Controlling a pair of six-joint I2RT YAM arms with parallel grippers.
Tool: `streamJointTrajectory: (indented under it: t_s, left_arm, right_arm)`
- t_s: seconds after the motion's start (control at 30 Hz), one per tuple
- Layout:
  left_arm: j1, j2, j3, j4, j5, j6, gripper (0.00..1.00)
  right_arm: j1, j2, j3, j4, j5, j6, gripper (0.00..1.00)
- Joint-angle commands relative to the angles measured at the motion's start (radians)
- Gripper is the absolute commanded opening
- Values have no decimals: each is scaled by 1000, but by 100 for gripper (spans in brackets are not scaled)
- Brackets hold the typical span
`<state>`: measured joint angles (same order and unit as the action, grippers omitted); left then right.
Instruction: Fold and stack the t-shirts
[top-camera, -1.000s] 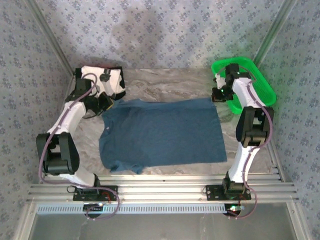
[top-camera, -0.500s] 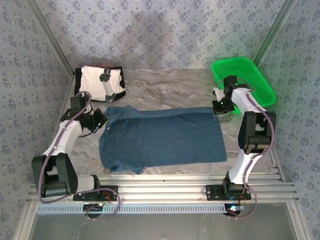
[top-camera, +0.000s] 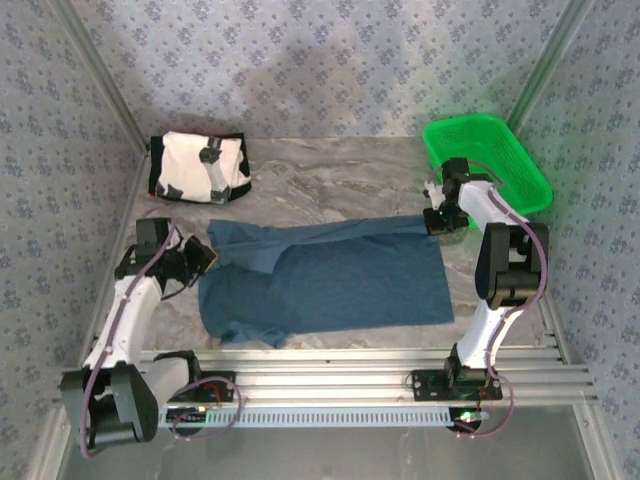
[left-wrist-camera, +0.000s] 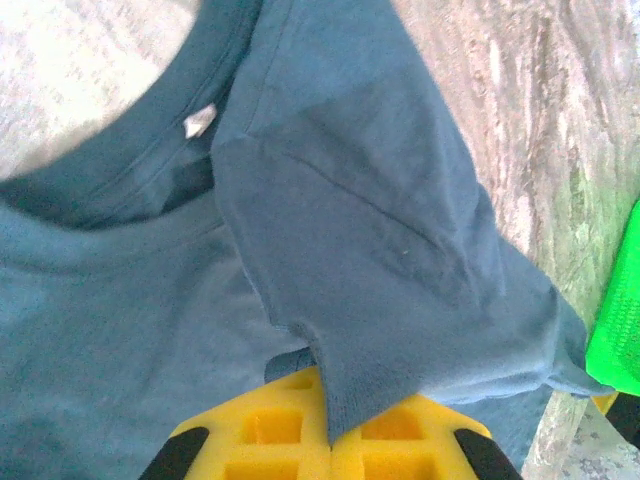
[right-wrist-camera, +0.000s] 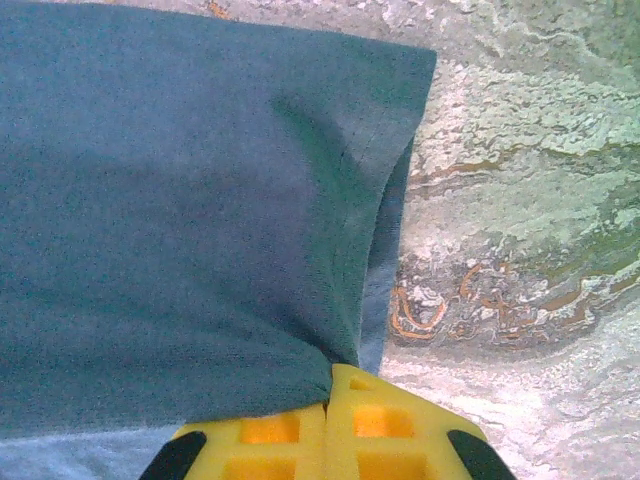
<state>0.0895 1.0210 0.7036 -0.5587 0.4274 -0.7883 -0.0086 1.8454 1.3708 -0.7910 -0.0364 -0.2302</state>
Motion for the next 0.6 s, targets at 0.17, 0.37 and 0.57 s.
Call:
streamJointTrajectory:
  t_s: [0.17, 0.37, 0.57]
  left_arm:
    - [-11, -76, -113, -51, -10, -51, 0]
    - [-39, -41, -165, -30, -31, -61, 0]
    - [-52, -36, -204, -21, -56, -66, 0]
  right_arm:
    - [7, -8, -8, 4, 66, -17, 0]
    - [18, 4, -36, 16, 81, -15, 0]
    - [32, 20, -38, 13, 103, -12, 0]
